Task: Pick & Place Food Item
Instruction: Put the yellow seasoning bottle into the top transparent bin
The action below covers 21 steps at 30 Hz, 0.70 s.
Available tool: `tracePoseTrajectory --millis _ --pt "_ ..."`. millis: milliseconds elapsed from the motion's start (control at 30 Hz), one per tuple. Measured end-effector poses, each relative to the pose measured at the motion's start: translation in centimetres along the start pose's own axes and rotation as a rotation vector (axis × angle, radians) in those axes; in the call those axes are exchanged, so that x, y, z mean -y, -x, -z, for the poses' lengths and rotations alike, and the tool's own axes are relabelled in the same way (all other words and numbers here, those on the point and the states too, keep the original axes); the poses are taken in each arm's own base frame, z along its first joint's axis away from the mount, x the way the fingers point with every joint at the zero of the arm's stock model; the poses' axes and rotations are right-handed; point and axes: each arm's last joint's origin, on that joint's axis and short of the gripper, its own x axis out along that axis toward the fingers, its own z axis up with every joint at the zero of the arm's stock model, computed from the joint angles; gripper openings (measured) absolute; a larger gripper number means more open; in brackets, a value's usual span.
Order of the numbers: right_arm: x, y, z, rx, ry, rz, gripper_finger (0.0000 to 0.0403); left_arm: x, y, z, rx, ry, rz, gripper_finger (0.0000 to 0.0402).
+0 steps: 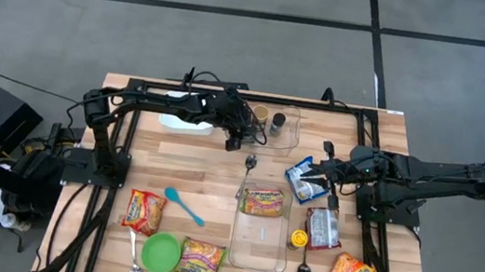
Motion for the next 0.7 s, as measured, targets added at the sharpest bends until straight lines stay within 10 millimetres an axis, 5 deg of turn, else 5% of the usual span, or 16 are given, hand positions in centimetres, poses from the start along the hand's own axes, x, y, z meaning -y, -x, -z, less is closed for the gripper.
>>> tracePoseTrajectory --millis 700 --pt "0.01 0.0 0.01 -0.001 0.0 0.001 0.0035 -0.17 0.64 -0.64 0.043 0.0 -0.015 0.0205"
